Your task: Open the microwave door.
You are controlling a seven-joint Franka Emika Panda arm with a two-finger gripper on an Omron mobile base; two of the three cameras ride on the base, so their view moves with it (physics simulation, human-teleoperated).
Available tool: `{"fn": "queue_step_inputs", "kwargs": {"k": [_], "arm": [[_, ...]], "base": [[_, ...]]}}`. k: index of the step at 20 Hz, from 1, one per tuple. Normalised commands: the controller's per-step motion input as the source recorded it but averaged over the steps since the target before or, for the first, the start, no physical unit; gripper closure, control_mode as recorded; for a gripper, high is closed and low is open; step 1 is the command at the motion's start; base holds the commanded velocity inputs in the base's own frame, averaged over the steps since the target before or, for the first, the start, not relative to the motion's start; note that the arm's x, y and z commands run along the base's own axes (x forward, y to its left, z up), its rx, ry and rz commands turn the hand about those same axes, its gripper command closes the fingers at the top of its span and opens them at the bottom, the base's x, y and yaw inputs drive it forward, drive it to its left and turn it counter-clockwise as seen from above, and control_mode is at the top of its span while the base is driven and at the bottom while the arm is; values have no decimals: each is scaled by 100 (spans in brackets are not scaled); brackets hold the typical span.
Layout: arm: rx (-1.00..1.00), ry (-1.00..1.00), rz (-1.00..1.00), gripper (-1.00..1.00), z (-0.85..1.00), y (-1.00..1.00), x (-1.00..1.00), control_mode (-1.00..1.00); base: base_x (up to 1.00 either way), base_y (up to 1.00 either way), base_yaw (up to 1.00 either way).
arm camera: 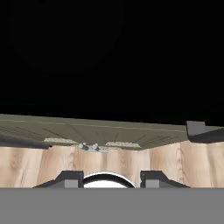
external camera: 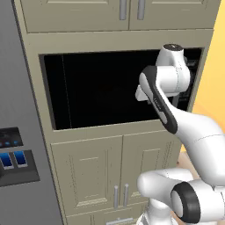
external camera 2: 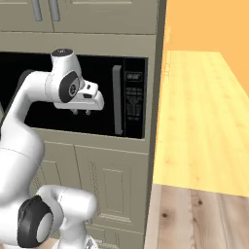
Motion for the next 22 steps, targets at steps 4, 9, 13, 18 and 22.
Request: {"fn": "queue_step_inputs", "kwargs": {"k": [4, 9, 13, 18, 22], "arm": [[-2, 3, 0, -100, -11, -1, -6, -100], [0, 8, 0, -100, -17, -2, -8, -100], [0, -2, 0, -100, -7, -7, -55, 100], [0, 0, 0, -100, 0, 0, 0, 100], [0, 0, 0, -100, 0, 0, 0, 100]], "base": [[0, 0, 0], [0, 0, 0], [-19, -6, 0], [-64, -38, 0], [-57, -44, 0]]}}
